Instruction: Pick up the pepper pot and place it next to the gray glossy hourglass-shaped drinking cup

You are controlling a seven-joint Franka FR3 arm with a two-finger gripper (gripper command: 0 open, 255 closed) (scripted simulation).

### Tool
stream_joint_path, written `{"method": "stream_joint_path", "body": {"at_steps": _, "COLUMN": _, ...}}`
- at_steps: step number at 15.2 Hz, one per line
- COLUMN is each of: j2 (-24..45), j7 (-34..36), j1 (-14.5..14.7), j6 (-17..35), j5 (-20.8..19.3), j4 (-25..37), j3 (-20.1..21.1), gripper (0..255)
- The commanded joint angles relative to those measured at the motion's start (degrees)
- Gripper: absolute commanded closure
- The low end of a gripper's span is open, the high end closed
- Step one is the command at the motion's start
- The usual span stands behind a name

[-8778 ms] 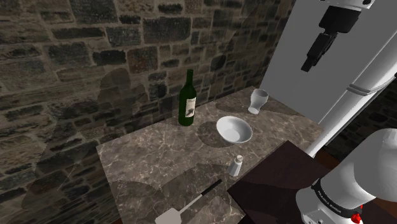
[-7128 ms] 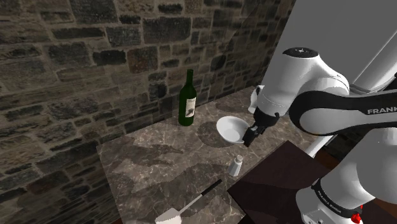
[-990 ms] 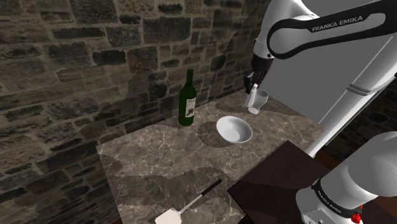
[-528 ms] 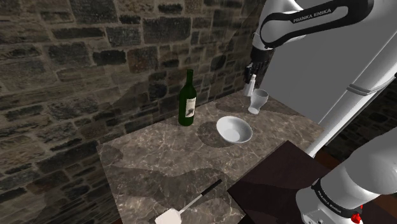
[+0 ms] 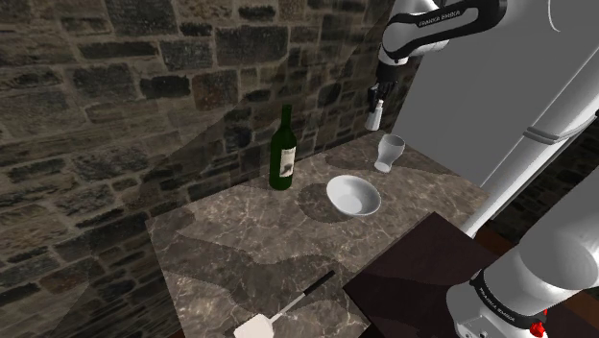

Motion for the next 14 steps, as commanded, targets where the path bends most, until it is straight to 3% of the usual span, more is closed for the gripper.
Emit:
{"method": "stream_joint_path", "body": {"at_steps": 1, "j2": 3.53, "j7": -1.96, "j1": -0.94, "j6": -1.18, "j5": 0.28, "j4": 4.88, "j3": -0.73, "gripper": 255}}
{"method": "stream_joint_path", "body": {"at_steps": 8, "j2": 18.4, "j7": -7.44, "j1": -4.04, "j6": -7.17, "j5": 1.66, "j4": 26.21, "j3": -2.2, "gripper": 255}}
{"method": "stream_joint_path", "body": {"at_steps": 13, "j2": 32.82, "j7": -10.89, "j1": -6.47, "j6": -15.51, "j5": 2.77, "j4": 49.22, "j3": -2.67, "gripper": 255}}
{"method": "stream_joint_path", "body": {"at_steps": 14, "j2": 32.73, "j7": -10.83, "j1": -6.47, "j6": -14.69, "j5": 2.75, "j4": 48.31, "j3": -2.65, "gripper": 255}}
